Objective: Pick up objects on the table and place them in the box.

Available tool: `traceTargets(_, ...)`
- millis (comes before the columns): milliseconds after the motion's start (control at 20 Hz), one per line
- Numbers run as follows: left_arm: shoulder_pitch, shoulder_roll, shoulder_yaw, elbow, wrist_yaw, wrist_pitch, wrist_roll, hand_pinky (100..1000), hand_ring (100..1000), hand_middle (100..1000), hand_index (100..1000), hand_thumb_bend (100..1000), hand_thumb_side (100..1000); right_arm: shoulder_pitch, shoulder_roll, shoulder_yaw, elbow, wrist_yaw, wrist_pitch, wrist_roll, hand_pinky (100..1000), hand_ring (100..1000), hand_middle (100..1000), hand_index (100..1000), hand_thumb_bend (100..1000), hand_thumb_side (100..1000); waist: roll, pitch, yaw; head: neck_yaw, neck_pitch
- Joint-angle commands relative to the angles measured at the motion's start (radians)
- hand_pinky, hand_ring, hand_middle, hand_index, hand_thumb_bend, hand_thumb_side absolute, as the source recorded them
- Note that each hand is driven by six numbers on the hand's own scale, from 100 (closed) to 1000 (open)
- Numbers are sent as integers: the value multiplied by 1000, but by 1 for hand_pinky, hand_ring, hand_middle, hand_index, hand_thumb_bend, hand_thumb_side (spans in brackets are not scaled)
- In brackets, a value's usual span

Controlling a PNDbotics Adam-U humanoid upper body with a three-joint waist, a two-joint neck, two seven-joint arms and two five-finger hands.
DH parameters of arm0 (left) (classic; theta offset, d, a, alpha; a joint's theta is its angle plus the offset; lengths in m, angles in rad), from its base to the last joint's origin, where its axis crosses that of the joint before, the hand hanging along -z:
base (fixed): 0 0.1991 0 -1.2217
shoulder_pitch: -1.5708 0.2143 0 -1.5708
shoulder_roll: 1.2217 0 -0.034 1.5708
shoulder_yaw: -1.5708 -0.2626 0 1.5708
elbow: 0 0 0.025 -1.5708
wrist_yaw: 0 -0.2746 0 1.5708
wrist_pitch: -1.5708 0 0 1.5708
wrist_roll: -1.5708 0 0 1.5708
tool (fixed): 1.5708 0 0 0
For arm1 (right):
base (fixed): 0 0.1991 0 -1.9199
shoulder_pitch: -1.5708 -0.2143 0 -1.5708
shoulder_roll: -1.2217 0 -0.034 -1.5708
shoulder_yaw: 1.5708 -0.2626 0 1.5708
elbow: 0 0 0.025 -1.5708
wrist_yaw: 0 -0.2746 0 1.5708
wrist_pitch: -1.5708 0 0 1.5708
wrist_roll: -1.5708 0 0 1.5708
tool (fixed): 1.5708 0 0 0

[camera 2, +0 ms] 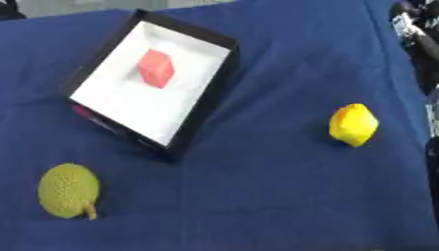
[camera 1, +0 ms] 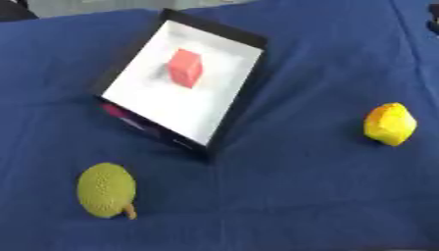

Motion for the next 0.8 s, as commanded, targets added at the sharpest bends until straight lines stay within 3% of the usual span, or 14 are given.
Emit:
traceTargets(50,27,107,-3,-105,95,14,14,845,801,833,876,100,216,-11,-35,-10,-22,-6,-3,-2,1000,1000,1000,963,100,470,8,-37,5,-5,6)
traceTargets(450,225,274,-72,-307,211,-3,45,820,784,815,867,100,265,-17,-37,-8,-20,-4,-6,0,1000,1000,1000,963,100,470,8,-30,4,-1,6)
traceTargets(800,411,348,-115,-460,183,-23,30,794,766,793,860,100,341,-15,-39,-10,-16,-2,-9,-2,1000,1000,1000,963,100,470,4,-34,13,20,7)
